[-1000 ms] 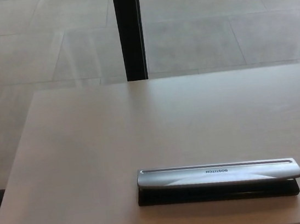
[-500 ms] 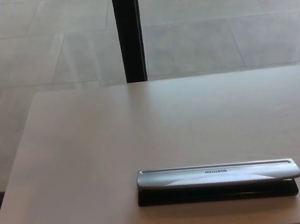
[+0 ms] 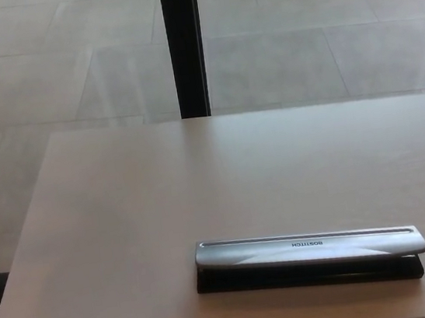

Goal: A hole pucnch is kept on the middle on the desk infront of the robot and the robot uses both its hands as fists to press on it and use it

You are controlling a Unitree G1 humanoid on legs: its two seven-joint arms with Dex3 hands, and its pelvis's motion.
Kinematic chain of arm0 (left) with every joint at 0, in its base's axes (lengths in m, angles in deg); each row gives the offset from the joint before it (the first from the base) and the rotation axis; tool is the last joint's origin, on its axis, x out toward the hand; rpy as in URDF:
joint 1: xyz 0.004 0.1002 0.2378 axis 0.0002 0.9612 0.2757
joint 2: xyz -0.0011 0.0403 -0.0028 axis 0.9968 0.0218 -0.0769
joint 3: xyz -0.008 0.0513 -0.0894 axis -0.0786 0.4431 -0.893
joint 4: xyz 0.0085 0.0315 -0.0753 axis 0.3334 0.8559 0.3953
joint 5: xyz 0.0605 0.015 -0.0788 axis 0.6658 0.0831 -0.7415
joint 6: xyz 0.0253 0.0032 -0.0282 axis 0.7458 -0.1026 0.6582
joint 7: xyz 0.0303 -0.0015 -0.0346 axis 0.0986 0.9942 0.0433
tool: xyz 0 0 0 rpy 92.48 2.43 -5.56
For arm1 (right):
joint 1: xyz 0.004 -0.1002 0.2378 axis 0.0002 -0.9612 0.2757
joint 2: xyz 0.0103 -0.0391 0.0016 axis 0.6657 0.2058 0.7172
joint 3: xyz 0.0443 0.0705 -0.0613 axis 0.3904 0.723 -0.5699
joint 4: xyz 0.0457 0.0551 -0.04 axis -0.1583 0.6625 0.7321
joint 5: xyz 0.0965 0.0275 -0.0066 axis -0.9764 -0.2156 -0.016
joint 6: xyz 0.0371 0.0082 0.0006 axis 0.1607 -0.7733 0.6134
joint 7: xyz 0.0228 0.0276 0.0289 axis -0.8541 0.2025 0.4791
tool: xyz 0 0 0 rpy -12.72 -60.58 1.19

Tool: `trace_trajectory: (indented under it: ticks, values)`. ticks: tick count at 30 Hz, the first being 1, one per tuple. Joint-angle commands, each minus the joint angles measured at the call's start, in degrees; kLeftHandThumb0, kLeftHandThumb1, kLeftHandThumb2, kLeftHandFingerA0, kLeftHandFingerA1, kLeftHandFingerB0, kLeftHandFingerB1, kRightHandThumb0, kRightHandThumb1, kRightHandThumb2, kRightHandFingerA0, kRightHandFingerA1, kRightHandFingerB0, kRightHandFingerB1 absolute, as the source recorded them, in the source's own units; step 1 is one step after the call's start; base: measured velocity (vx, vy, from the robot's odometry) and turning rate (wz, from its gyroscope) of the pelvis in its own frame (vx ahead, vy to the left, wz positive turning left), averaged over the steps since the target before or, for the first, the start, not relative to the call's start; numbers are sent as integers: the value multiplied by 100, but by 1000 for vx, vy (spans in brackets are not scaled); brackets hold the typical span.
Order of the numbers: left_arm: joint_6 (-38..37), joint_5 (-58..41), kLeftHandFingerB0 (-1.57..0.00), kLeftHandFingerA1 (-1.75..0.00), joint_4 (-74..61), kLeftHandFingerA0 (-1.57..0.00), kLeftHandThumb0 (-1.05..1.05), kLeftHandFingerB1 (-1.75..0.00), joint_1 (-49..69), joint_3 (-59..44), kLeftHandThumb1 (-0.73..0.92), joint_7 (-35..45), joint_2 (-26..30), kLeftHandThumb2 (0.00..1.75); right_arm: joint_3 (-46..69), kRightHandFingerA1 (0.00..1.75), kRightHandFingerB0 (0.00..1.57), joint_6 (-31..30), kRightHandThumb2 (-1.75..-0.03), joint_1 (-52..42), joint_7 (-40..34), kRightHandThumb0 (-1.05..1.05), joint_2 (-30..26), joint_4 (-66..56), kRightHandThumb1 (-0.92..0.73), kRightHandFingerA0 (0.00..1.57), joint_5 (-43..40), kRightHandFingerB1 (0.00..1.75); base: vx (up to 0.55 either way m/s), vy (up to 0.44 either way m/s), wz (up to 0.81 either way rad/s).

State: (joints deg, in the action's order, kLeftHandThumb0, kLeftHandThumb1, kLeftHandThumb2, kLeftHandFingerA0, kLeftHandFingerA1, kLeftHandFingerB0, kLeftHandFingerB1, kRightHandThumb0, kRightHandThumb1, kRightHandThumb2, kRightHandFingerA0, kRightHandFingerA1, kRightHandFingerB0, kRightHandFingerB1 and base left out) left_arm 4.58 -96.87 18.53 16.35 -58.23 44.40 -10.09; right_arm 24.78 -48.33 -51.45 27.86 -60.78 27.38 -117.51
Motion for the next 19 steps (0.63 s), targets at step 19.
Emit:
trace_trajectory:
  ticks: [19]
  values:
    - [-327,1608,-97,-79,150,-92,-45,-77,312,1896,23,338,627,73,-2195,116,65,767,-62,-455,824,-50,153,84,-63,87,900,82,0,0,0]
